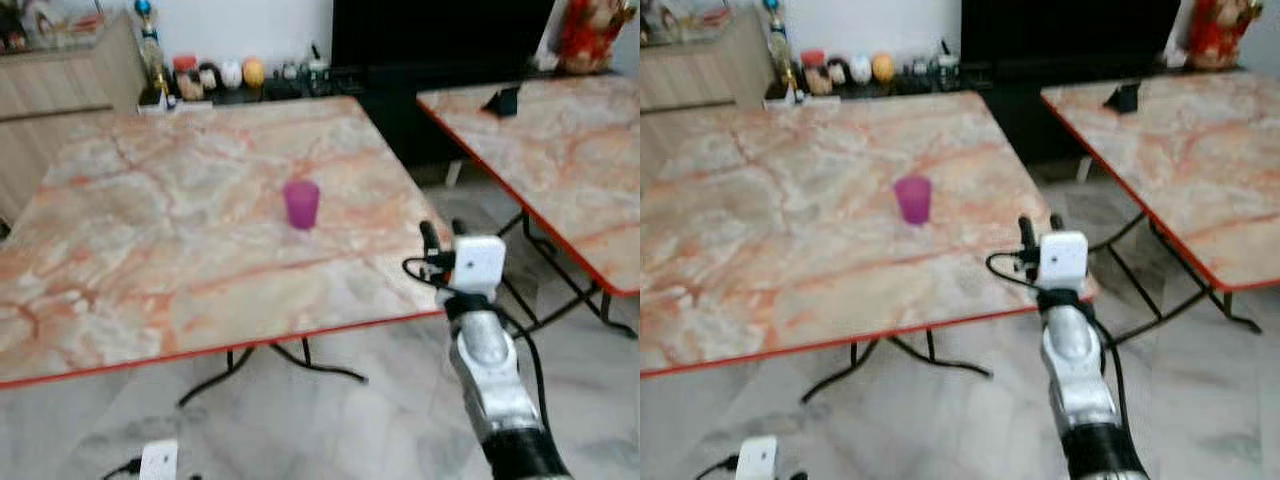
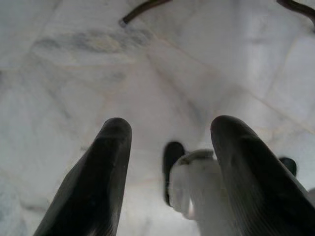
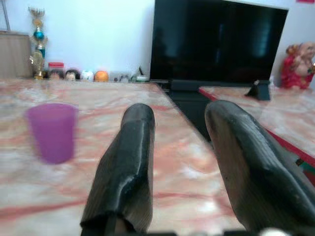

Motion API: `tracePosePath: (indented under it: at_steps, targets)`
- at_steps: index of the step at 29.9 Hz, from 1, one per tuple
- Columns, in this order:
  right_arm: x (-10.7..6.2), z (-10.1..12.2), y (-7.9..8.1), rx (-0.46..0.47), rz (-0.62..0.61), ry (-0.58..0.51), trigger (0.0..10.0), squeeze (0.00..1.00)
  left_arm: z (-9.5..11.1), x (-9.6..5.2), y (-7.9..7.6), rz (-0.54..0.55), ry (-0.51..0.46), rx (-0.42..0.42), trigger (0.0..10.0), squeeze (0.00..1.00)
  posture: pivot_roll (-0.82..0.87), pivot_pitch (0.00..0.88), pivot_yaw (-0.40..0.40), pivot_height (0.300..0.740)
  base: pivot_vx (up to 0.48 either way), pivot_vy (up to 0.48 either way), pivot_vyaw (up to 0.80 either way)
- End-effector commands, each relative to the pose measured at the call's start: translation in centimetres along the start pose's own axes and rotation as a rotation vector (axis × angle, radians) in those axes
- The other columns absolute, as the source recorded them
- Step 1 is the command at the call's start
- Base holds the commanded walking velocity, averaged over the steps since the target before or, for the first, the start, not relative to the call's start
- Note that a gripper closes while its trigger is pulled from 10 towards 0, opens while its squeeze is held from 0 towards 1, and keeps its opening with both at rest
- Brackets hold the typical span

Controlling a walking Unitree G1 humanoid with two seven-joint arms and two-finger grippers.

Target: Setting the table

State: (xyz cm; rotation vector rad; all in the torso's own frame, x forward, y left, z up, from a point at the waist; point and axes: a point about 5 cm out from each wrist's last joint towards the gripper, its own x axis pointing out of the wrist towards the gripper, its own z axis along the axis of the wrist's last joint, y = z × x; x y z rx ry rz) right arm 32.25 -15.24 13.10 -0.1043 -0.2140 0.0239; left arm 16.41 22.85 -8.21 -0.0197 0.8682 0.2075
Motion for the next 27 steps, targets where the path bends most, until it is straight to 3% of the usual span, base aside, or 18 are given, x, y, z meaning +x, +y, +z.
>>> tracePosePath:
  at_steps: [1, 27]
  targets:
    - [0.23, 0.57, 0.35, 0.001, 0.016, -0.024, 10.0, 0.0, -0.54, -0.15, 0.29, 0.004, 0.02, 0.003, 10.0, 0.0, -0.11, 0.0, -0.004, 0.719, 0.0, 0.368, 0.0]
    - [0.32, 0.7, 0.41, 0.026, 0.002, -0.032, 10.0, 0.0, 0.37, 0.04, 0.05, -0.004, -0.024, 0.004, 10.0, 0.0, -0.11, 0.0, 0.001, 0.719, 0.019, 0.014, 0.0]
